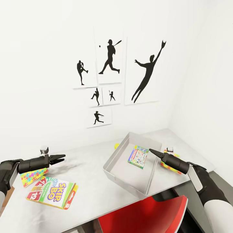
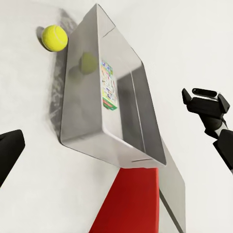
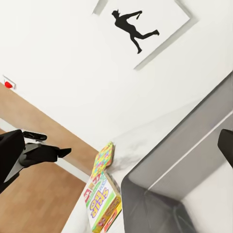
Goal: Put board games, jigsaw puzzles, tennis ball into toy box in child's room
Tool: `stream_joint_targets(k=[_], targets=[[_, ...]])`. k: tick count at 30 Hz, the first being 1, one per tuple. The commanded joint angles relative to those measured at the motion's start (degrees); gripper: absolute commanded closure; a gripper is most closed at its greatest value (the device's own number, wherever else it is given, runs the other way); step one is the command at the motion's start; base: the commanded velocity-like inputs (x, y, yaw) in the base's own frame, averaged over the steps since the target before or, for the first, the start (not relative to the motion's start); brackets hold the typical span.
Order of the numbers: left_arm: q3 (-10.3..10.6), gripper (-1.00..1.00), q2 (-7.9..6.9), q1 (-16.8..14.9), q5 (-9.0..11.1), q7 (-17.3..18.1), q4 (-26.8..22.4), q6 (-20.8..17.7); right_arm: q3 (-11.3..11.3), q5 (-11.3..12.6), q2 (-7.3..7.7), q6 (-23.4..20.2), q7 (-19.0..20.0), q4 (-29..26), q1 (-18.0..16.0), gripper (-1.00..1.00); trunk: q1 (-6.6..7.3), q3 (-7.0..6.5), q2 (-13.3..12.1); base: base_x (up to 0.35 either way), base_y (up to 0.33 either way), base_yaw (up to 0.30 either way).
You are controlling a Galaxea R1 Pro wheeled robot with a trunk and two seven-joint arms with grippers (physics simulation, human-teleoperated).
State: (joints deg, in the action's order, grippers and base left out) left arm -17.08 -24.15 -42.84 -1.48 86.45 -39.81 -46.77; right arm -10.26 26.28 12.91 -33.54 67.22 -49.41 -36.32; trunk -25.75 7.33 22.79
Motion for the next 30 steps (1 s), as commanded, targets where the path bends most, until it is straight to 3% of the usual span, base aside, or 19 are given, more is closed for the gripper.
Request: stream_joint_targets(k=[1, 14, 30], targets=[[-0.1, -1.00, 0.00, -0.1, -0.2, 0.3, 0.0, -0.6, 0.0, 0.3, 0.01, -0.5, 0.1, 0.0, 0.0, -1.00, -0.04, 0.12, 0.1, 0.000, 0.000, 0.000], [-0.1, -1.00, -0.07, -0.1, -0.2, 0.4, 0.0, -0.6, 0.0, 0.3, -0.05, -0.4, 0.2, 0.0, 0.0, -1.00, -0.04, 0.02, 0.1, -0.096, 0.000, -0.001], [-0.1, -1.00, -0.09, -0.1, 0.0, 0.4, 0.0, -0.6, -1.0, 0.3, 0.08, -0.5, 1.2, 0.1, 0.5, -1.00, -0.04, -1.29, 0.1, -0.125, 0.014, -0.041]])
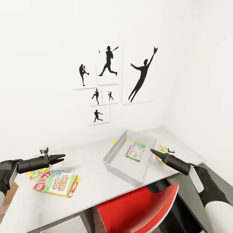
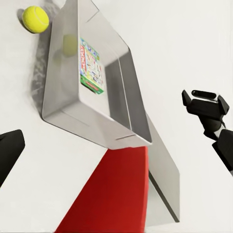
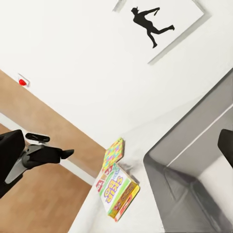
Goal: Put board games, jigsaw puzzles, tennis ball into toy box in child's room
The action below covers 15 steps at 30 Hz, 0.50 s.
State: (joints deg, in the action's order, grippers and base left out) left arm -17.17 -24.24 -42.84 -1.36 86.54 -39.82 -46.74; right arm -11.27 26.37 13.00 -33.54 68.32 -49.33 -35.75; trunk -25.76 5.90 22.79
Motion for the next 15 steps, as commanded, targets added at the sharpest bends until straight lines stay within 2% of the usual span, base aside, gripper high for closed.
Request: stream_joint_targets(k=[1, 8, 15], targets=[[-0.1, -1.00, -0.01, 0.0, -0.1, 0.3, 0.0, -0.6, -0.5, 0.2, 0.00, -0.4, 0.5, 0.0, 0.1, -1.00, -0.02, 0.04, 0.1, -0.152, 0.149, -0.090], [-0.1, -1.00, -0.03, 0.0, -0.1, 0.4, 0.0, 0.6, -1.8, 0.2, 0.01, 1.0, 3.0, 0.0, 0.2, -1.00, -0.02, -0.58, 0.1, -0.066, 0.210, -0.145], [-0.1, -1.00, -0.26, 0.1, 0.0, 2.6, 0.0, 3.8, -2.3, 0.2, 0.07, 1.9, 4.9, 0.2, 0.5, -1.00, -0.02, -1.16, 0.1, 0.080, 0.154, -0.196]])
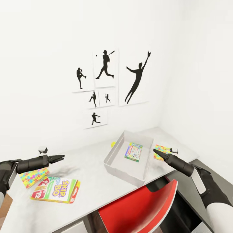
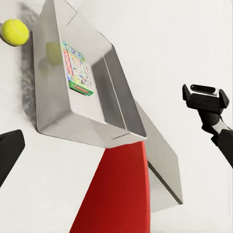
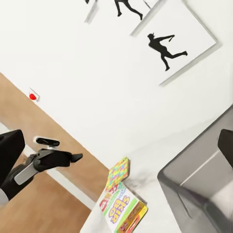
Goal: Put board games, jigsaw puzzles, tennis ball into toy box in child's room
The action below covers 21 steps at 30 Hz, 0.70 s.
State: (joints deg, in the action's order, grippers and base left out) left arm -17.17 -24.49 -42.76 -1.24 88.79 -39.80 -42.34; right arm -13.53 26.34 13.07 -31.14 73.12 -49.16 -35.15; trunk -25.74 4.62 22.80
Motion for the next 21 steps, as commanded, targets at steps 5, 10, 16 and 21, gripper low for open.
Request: stream_joint_targets(k=[5, 10, 16, 21], targets=[[-0.1, -1.00, -1.16, 0.1, 0.1, 1.2, 0.0, 0.9, -0.1, 0.2, 0.08, -0.3, 0.6, 0.0, 0.2, -1.00, -0.05, -0.28, 0.1, 0.035, 0.036, -0.206], [-0.1, -1.00, -2.60, 0.2, 0.3, 1.2, 0.0, 2.0, -0.4, 0.2, 0.67, -0.3, 0.8, 0.1, 0.4, -1.00, -0.05, -0.69, 0.1, 0.011, 0.011, -0.207], [-0.3, -1.00, -3.04, 0.7, 0.7, 1.2, 0.0, 2.2, -2.4, 0.3, 2.23, -0.3, 2.0, 0.2, 1.5, -1.00, -0.05, -1.18, 0.1, 0.003, 0.003, -0.208], [-0.5, -1.00, -3.04, 0.8, 2.7, 1.2, -0.1, 2.1, -5.1, 0.1, 3.27, -0.3, 5.2, 0.3, 2.3, -1.00, -0.05, -1.59, 0.1, 0.001, 0.001, -0.208]])
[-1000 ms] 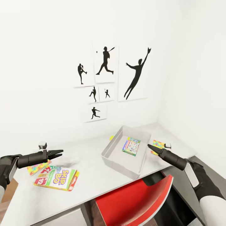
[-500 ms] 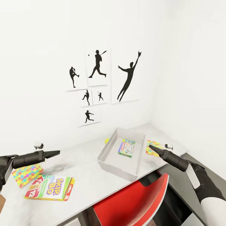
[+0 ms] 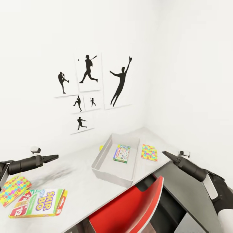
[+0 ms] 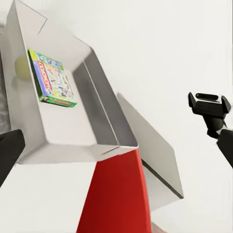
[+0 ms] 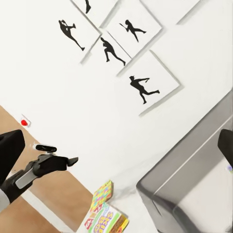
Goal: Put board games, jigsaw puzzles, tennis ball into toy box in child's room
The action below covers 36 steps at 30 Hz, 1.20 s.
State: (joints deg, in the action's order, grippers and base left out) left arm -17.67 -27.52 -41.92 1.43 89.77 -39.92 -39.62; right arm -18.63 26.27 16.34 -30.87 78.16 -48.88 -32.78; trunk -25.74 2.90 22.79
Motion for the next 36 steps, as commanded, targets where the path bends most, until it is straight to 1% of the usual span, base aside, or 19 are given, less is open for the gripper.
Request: stream_joint_targets(k=[1, 5, 11, 22, 36], targets=[[0.0, -1.00, 0.01, 0.0, 0.4, 0.2, 0.0, -0.5, -0.4, 0.1, 0.09, -0.6, 0.5, 0.0, 0.0, -1.00, -0.04, 0.05, 0.1, 0.000, 0.000, -0.208], [0.0, -1.00, 0.21, 0.3, 1.4, 0.2, 0.0, -0.3, -1.3, 0.0, 0.30, -0.5, 1.4, 0.1, 0.2, -1.00, -0.04, -0.28, 0.1, -0.012, 0.000, -0.208], [-0.1, -1.00, 0.30, 0.4, 1.9, 0.2, -0.1, -0.2, -1.9, -0.2, 0.41, -0.5, 1.8, 0.1, 0.3, -1.00, -0.04, -0.76, 0.1, -0.085, -0.004, -0.208], [-0.1, -1.00, 0.29, 0.5, 2.1, 0.2, -0.2, -0.1, -2.0, -0.3, 0.44, -0.4, 1.9, 0.1, 0.3, -1.00, -0.04, -1.66, 0.1, -0.079, -0.111, -0.208], [-0.2, -1.00, 0.36, 0.5, 2.2, 0.2, -1.0, 0.1, -2.0, -0.3, 0.44, -0.4, 1.8, 0.2, 0.3, -1.00, -0.04, -2.79, 0.1, -0.009, -0.016, -0.208]])
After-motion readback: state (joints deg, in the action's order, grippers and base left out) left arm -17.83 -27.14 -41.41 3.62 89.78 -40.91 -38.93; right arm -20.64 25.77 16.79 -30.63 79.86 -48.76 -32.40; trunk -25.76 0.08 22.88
